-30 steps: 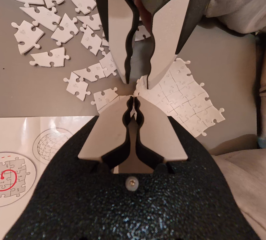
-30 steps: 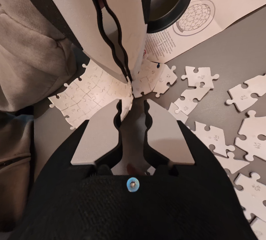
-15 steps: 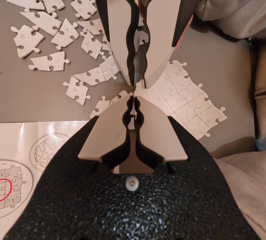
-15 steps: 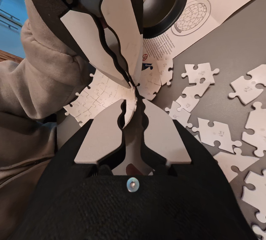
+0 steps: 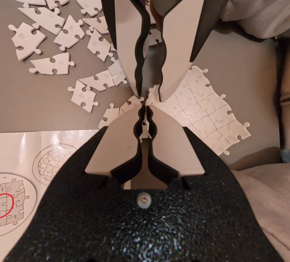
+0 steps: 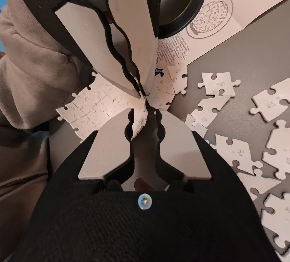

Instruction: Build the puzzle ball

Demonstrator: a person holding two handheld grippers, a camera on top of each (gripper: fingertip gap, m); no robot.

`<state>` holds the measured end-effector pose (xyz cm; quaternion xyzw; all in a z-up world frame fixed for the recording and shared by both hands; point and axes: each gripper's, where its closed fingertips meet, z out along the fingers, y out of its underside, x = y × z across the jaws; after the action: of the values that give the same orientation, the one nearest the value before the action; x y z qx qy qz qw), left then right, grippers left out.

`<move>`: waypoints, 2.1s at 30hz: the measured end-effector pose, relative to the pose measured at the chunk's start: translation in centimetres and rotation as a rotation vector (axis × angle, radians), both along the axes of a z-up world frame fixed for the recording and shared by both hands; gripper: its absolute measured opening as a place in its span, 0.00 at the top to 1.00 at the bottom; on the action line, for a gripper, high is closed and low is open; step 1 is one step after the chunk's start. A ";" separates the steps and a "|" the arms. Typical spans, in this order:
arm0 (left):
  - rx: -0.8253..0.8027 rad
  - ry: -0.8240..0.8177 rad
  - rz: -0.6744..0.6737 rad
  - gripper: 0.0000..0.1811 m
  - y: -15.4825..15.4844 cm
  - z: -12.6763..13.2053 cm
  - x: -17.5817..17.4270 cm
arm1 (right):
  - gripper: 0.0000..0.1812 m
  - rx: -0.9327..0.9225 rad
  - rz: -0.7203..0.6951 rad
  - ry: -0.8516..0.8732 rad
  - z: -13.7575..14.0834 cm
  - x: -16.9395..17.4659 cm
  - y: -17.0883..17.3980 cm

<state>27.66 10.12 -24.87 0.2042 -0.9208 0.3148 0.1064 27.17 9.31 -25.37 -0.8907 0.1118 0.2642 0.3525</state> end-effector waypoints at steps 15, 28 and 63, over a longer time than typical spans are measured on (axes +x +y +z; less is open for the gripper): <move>-0.002 -0.026 -0.040 0.99 0.1 -0.2 -0.1 | 0.92 -0.017 0.046 0.003 -0.8 -0.4 0.3; -0.018 -0.035 -0.048 0.99 0.0 -0.2 0.1 | 0.97 0.017 0.053 -0.019 -0.4 -0.4 0.7; 0.122 0.082 0.026 0.97 1.4 -1.6 -0.5 | 0.99 0.010 0.007 -0.123 -0.2 0.3 1.2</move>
<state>27.13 11.53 -26.45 0.2350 -0.9304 0.2511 0.1271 27.48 10.50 -25.53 -0.9040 0.0854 0.2107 0.3620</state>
